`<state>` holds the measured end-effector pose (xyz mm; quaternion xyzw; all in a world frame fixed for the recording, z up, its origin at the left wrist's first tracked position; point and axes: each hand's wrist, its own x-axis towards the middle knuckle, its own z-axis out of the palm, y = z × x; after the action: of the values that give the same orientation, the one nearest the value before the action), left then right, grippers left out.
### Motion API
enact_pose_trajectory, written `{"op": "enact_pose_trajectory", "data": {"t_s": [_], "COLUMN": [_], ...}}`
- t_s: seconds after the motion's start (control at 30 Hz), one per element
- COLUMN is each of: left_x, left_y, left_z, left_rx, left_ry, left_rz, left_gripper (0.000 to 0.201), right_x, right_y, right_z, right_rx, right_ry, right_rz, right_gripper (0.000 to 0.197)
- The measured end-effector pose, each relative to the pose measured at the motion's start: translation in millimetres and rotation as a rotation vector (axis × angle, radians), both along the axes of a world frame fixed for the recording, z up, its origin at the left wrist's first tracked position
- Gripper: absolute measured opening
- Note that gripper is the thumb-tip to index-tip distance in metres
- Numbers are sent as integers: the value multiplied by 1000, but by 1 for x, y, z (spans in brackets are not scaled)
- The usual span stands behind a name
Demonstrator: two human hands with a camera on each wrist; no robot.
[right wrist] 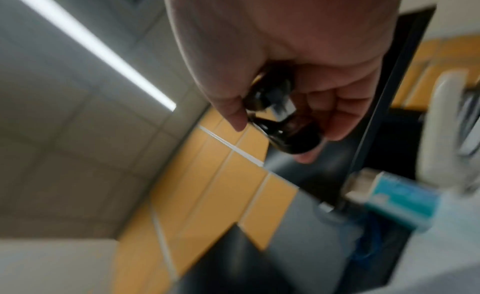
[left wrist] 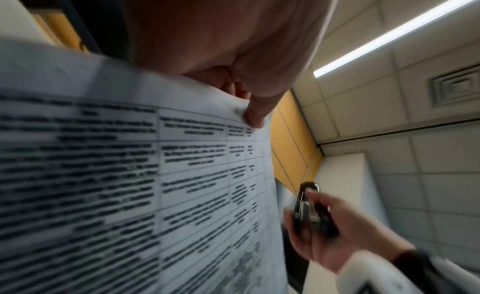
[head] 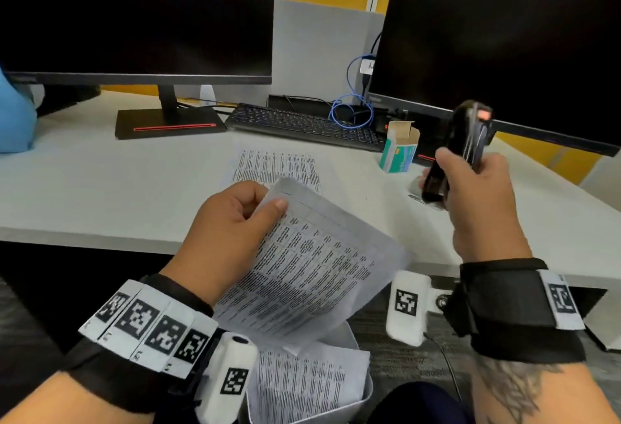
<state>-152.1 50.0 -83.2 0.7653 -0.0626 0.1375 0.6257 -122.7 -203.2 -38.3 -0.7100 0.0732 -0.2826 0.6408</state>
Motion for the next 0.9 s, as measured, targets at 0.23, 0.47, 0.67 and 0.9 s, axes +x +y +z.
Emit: {"op": "enact_pose_trajectory", "data": {"t_s": [0.23, 0.47, 0.67, 0.9], "left_x": [-19, -35, -40, -41], "left_y": [-31, -47, -52, -55], "left_z": [13, 16, 17, 19], "left_rx": [107, 138, 103, 96], "left_ry": [-72, -200, -219, -191], "left_rz": [-70, -47, -88, -174], "left_gripper": [9, 24, 25, 13], "right_x": [-30, -45, -45, -47], "right_y": [54, 82, 82, 81], "right_z": [21, 11, 16, 17], "right_rx": [254, 166, 207, 194], "right_ry": [-105, -215, -203, -220], "right_rz": [262, 244, 241, 204], "right_gripper": [19, 31, 36, 40]}}
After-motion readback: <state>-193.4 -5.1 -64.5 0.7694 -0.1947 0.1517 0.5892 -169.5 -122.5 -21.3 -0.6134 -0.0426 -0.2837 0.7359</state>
